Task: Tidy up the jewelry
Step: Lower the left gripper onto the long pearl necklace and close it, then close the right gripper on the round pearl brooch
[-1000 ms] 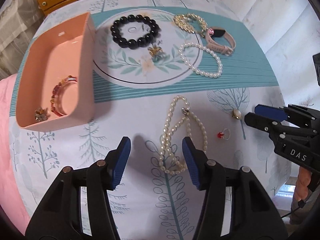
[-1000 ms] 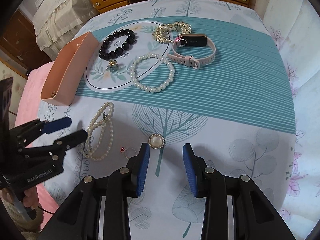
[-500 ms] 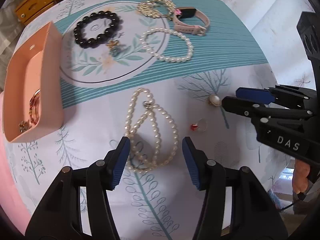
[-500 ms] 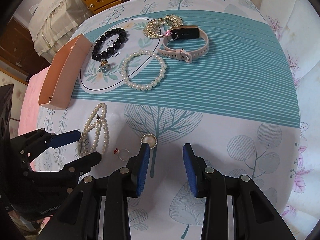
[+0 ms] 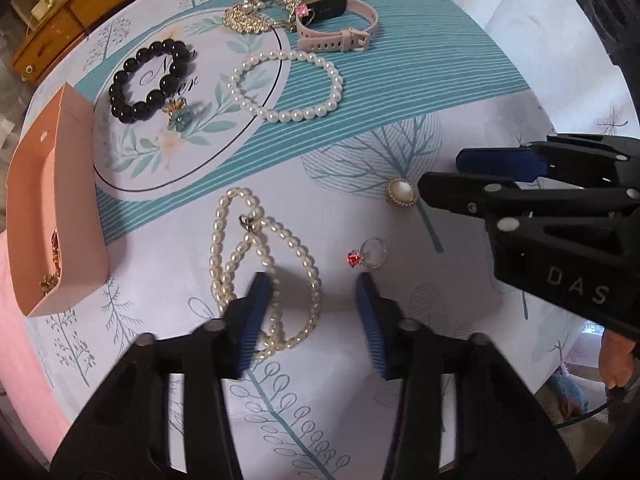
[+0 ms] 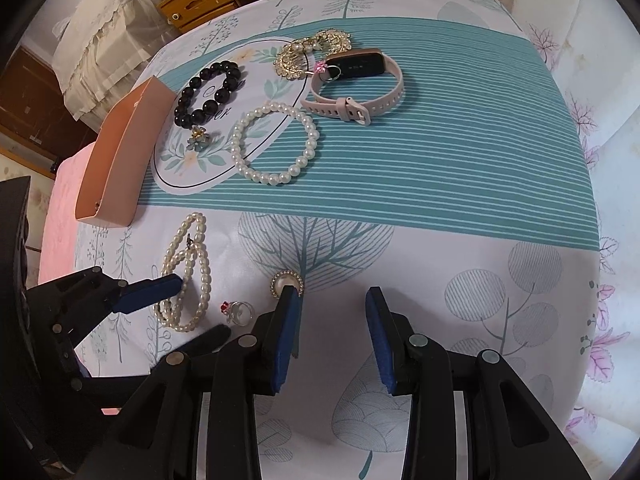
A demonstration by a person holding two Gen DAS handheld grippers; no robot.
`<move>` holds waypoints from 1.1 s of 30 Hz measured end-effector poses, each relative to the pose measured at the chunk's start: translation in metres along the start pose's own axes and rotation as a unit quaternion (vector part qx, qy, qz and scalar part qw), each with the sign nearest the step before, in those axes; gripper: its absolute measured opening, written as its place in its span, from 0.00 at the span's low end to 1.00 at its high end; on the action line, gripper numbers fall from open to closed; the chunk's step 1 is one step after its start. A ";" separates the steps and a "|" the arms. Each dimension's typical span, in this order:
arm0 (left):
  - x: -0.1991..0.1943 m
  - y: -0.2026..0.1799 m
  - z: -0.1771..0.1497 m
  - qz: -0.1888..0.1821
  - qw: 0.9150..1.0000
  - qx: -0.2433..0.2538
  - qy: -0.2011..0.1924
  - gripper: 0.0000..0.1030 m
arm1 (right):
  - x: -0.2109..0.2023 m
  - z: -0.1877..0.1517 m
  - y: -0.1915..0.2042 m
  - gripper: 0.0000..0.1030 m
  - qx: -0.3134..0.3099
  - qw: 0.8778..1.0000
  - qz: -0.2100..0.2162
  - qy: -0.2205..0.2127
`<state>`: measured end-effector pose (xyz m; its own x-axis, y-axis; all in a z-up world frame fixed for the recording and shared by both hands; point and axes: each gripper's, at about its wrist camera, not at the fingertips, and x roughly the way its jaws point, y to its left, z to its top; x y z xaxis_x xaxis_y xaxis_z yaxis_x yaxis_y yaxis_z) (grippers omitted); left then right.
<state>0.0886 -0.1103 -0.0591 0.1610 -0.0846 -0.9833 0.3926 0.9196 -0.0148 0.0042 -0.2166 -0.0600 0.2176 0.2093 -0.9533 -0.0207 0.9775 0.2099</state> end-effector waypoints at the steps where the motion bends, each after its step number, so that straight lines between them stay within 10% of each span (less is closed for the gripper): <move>1: -0.001 0.000 0.001 -0.001 1.000 0.000 -0.001 0.21 | 0.000 0.000 0.000 0.35 0.000 1.000 -0.001 0.000; 11: -0.007 0.018 -0.010 -0.038 0.998 -0.054 -0.014 0.00 | 0.003 0.002 0.008 0.35 -0.014 1.000 -0.015 0.004; 28: -0.018 0.063 -0.017 -0.048 0.993 -0.107 -0.024 0.00 | 0.012 0.006 0.040 0.35 -0.066 0.997 -0.039 0.021; 33: -0.013 0.074 -0.021 -0.051 0.991 -0.121 -0.012 0.00 | 0.015 0.008 0.053 0.17 -0.086 0.994 -0.060 0.016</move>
<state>0.0963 -0.0334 -0.0512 0.1551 -0.1887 -0.9697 0.1792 0.9707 -0.1602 0.0143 -0.1617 -0.0611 0.1969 0.0895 -0.9763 -0.1638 0.9848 0.0573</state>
